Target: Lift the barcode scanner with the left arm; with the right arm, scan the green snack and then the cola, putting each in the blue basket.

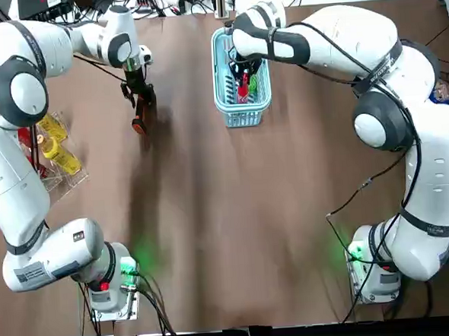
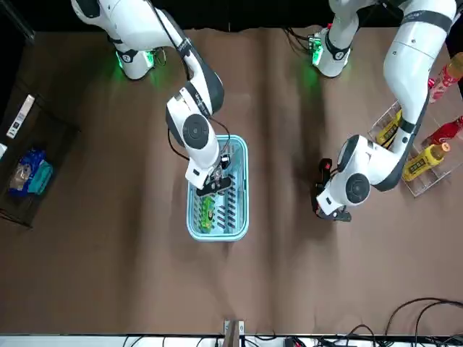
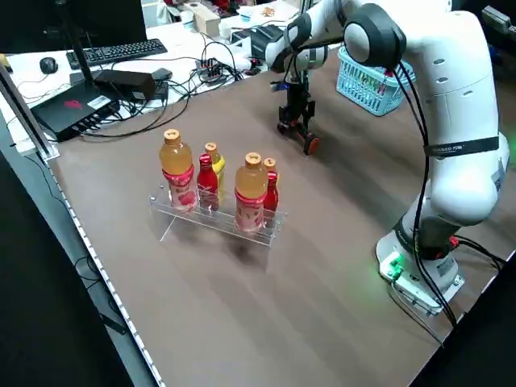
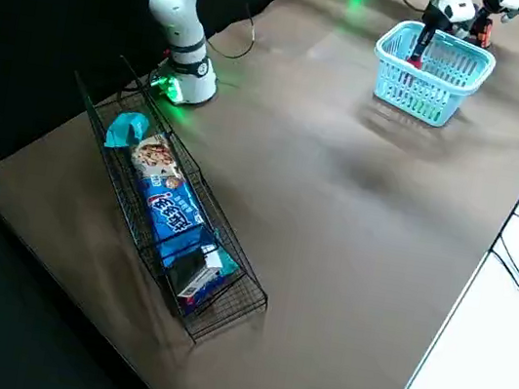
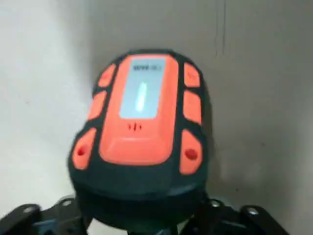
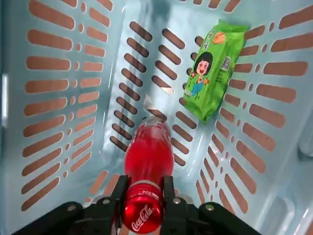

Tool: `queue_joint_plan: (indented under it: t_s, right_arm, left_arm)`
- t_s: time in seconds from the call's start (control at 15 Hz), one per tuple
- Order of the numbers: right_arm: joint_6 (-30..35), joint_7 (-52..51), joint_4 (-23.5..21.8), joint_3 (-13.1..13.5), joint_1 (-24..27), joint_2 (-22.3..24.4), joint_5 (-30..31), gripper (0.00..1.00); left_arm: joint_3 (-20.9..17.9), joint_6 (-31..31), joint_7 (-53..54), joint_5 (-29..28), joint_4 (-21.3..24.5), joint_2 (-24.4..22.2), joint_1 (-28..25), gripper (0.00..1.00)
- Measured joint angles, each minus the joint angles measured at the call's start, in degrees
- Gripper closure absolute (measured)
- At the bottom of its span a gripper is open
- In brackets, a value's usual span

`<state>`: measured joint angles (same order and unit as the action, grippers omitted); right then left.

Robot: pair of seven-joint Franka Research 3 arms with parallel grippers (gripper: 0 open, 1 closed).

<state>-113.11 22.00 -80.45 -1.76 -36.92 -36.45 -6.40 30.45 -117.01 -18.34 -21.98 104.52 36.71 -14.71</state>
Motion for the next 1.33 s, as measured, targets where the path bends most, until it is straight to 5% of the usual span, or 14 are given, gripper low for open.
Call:
queue_joint_plan:
  t_s: [0.07,0.13,0.4,0.87,1.07,1.2,1.33]
  right_arm:
    - [0.0,0.2,0.0,0.0,0.0,0.0,0.0,0.67]
    - [0.0,0.3,0.0,0.0,0.0,0.0,0.0,0.67]
    - [0.0,0.5,0.0,0.0,-0.1,-0.1,0.0,0.65]
    - [0.0,0.8,0.0,-0.1,-0.3,-0.3,0.0,0.05]
    - [0.0,0.9,0.6,0.0,-0.3,-0.2,0.0,0.0]
    - [0.1,1.1,1.6,0.3,0.0,0.4,0.0,0.0]
    - [0.3,1.2,2.6,0.6,1.1,2.1,0.0,0.0]
  left_arm:
    - [0.1,0.6,0.0,0.0,-1.7,-0.6,-0.2,0.08]
    - [0.3,2.0,0.0,0.0,-3.1,-1.2,-0.4,0.01]
    - [2.8,14.6,0.2,0.0,-11.5,-4.6,-0.5,0.0]
    - [6.0,29.1,0.2,0.0,-18.3,-12.9,-0.4,0.0]
    - [6.3,29.5,0.0,0.0,-18.7,-16.4,0.3,0.0]
    - [3.2,29.6,0.1,1.7,-19.1,-18.8,2.3,0.0]
    - [-6.1,29.6,0.7,8.6,-19.4,-22.0,7.7,0.0]
